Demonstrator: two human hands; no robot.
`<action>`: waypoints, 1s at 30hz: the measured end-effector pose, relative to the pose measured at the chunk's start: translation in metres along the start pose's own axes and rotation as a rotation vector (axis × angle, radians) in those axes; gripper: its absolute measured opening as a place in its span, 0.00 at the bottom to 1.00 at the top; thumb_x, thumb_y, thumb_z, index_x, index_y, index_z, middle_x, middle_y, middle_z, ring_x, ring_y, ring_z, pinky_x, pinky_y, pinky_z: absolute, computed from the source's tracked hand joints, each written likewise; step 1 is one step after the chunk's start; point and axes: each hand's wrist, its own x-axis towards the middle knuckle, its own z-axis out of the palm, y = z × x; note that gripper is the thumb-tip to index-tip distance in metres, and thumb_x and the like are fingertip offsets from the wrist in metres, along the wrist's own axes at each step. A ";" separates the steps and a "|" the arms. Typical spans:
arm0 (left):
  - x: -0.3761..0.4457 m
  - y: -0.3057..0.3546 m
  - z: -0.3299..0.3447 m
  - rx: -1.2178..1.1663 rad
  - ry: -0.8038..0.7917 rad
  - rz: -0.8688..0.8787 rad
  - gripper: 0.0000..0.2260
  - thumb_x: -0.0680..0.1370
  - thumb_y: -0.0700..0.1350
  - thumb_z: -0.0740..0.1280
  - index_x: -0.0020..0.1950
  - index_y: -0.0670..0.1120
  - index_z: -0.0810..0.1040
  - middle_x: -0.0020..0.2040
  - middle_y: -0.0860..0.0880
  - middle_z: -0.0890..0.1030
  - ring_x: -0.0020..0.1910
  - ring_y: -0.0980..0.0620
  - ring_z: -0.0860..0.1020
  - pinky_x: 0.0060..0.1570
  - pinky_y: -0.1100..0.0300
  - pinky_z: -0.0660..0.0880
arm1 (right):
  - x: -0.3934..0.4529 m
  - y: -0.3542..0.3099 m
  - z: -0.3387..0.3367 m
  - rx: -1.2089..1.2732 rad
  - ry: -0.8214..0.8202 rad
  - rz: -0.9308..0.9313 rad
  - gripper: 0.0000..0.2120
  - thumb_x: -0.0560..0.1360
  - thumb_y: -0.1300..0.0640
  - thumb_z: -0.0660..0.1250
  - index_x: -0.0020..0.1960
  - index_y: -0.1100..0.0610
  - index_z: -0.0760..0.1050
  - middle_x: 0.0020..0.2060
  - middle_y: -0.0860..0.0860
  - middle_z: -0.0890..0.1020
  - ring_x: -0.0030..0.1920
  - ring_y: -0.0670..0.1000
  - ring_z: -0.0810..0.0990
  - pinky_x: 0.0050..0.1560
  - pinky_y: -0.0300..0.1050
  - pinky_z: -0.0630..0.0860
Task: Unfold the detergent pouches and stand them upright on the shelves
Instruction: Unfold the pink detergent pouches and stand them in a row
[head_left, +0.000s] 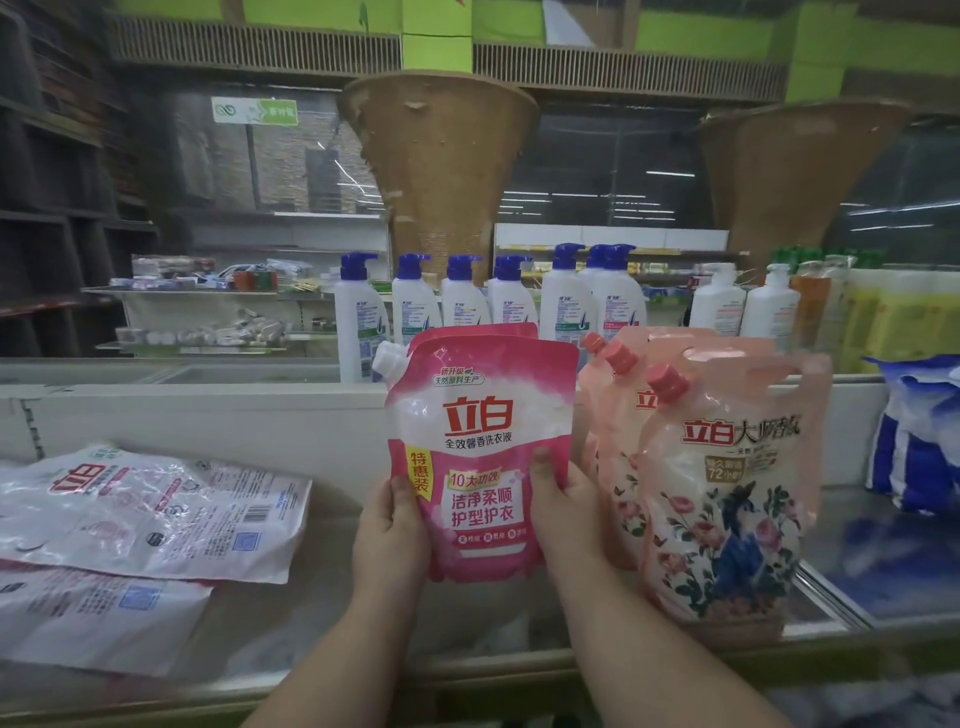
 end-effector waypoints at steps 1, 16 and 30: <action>0.000 0.000 0.000 -0.001 0.002 0.000 0.15 0.86 0.59 0.57 0.54 0.56 0.81 0.44 0.55 0.87 0.46 0.53 0.86 0.40 0.54 0.82 | 0.000 0.001 0.000 0.000 -0.001 -0.001 0.28 0.73 0.28 0.63 0.50 0.51 0.84 0.40 0.46 0.89 0.40 0.48 0.89 0.42 0.50 0.87; 0.000 0.001 -0.002 0.003 -0.016 -0.003 0.14 0.86 0.59 0.58 0.54 0.55 0.81 0.45 0.55 0.88 0.45 0.53 0.87 0.46 0.50 0.84 | -0.001 -0.002 0.001 0.035 0.027 -0.057 0.20 0.81 0.38 0.65 0.48 0.54 0.83 0.33 0.44 0.87 0.33 0.38 0.85 0.28 0.30 0.76; -0.007 0.011 -0.003 -0.040 -0.042 -0.072 0.17 0.87 0.58 0.56 0.53 0.54 0.82 0.47 0.51 0.88 0.48 0.51 0.87 0.53 0.43 0.84 | 0.003 0.006 0.006 -0.003 0.068 0.007 0.27 0.73 0.28 0.64 0.49 0.51 0.84 0.37 0.47 0.89 0.37 0.48 0.89 0.38 0.48 0.86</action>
